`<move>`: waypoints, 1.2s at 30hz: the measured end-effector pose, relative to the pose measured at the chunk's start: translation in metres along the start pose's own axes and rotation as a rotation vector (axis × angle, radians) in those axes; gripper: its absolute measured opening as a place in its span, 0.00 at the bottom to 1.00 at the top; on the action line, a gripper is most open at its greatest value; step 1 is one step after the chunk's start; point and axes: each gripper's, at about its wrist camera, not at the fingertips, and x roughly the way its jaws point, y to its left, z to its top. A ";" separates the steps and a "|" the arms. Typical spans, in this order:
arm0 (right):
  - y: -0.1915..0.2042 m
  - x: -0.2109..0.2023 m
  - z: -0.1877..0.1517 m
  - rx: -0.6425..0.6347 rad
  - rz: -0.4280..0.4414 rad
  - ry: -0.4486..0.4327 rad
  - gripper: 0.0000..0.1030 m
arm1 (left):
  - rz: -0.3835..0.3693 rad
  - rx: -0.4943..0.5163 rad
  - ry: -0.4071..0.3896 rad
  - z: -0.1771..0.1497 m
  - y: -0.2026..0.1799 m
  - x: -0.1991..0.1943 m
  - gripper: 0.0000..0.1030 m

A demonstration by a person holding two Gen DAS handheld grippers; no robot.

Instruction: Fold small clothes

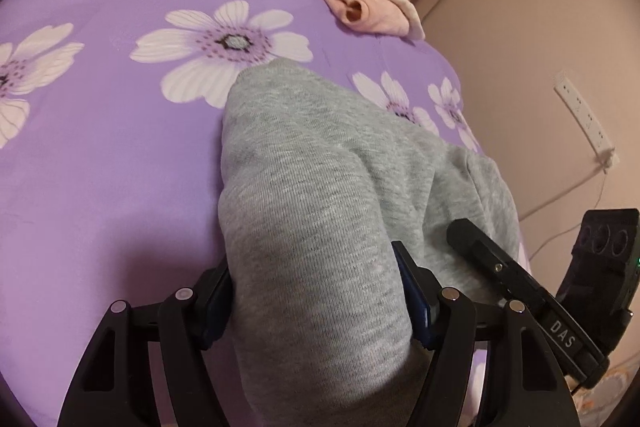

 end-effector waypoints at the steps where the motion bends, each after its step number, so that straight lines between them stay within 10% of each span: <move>1: 0.003 0.001 0.001 -0.004 0.005 -0.001 0.22 | 0.006 -0.001 -0.006 0.000 0.002 -0.002 0.68; 23: 0.026 0.043 -0.012 0.029 0.029 0.112 0.28 | 0.124 -0.041 0.015 -0.002 0.045 -0.016 0.68; 36: -0.005 0.032 -0.034 0.191 -0.082 0.162 0.69 | 0.210 -0.005 0.013 -0.016 0.044 -0.028 0.80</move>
